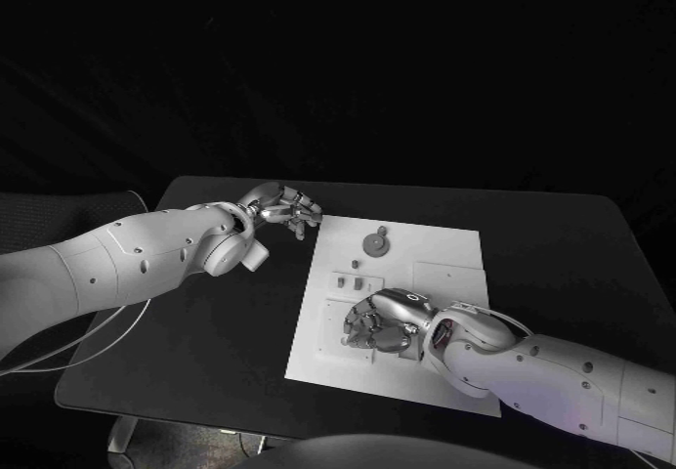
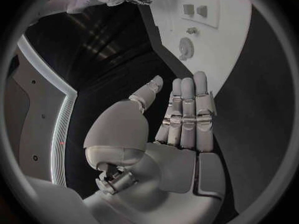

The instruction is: Assemble the parts on the task board

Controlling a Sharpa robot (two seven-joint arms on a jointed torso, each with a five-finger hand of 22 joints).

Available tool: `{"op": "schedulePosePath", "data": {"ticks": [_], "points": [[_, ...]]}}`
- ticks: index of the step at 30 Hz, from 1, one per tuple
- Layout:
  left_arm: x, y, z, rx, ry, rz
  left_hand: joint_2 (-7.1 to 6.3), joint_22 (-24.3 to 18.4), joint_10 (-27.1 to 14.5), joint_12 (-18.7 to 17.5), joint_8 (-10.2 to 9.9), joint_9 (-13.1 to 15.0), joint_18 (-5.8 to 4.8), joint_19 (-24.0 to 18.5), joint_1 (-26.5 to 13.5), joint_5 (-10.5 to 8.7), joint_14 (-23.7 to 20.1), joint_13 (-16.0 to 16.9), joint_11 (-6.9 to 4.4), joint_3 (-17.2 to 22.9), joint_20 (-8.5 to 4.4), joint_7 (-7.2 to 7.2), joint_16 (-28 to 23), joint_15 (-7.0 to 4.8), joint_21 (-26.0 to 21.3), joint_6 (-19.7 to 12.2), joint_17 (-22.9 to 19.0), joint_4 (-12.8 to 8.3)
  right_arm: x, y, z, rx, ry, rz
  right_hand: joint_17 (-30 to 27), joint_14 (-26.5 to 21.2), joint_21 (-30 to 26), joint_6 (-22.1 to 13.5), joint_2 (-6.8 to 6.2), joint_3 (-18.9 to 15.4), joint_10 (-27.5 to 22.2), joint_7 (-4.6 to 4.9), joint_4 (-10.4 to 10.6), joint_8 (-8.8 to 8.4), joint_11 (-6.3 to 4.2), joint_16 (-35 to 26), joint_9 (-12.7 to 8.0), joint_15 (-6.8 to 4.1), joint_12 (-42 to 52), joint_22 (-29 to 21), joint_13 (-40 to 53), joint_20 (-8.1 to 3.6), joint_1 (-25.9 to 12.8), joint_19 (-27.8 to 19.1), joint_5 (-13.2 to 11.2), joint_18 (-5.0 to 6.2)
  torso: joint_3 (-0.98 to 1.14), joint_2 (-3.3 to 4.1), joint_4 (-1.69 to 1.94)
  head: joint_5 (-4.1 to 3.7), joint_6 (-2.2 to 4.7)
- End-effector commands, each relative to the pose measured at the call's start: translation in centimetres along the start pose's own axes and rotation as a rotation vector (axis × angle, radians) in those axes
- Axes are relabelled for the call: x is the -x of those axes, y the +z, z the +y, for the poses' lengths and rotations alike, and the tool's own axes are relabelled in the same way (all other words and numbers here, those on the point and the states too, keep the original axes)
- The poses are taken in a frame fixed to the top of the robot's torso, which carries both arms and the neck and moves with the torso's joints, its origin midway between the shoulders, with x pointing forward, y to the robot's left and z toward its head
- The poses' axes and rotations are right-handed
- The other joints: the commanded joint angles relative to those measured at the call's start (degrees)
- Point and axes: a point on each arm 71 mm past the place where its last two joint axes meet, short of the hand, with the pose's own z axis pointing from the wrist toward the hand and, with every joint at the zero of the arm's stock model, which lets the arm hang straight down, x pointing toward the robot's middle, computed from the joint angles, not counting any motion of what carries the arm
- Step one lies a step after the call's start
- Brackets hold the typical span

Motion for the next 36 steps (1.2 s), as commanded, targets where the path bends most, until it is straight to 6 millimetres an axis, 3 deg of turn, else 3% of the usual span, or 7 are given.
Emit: {"op": "schedulePosePath", "data": {"ticks": [1, 36], "points": [[-0.1, 0.0, -0.2, -0.01, -0.003, 0.01, 0.01, 0.08, 0.38, -0.23, 0.38, -0.08, 0.61, 0.21, 0.59, -0.17, 0.03, 0.09, 0.14, -0.31, -0.33, 0.16, -0.27, 0.18, -0.2, 0.02, 0.09, -0.03, -0.3, -0.1, 0.1, -0.001, -0.011, 0.011, 0.06, -0.34, -0.18, 2.02, 0.04, 0.36, -0.42, 1.89, 0.08, -0.19, -0.04, 0.14, -0.05, 0.12, -0.04, 0.7, 0.1, 0.23, 0.5, -0.28, -0.05, 0.8, 0.0, 0.0, 0.0, -0.01, 0.02], [-0.1, 0.0, -0.2, -0.009, -0.004, 0.01, 0.01, 0.13, 0.4, -0.31, 0.39, -0.13, 0.61, 0.23, 0.62, -0.18, 0.06, 0.15, 0.14, -0.32, -0.33, 0.15, -0.38, 0.18, -0.27, 0.0, 0.21, -0.05, 0.0, 0.3, 1.3, 0.024, -0.016, -0.022, 0.08, -0.27, -0.1, 2.11, -0.06, 0.55, -0.38, 1.88, 0.07, -0.2, -0.06, 0.21, -0.05, 0.11, 0.0, 0.72, 0.17, 0.22, 0.69, -0.19, -0.14, 0.8, -0.04, 0.0, -0.01, -0.2, 0.31]]}}
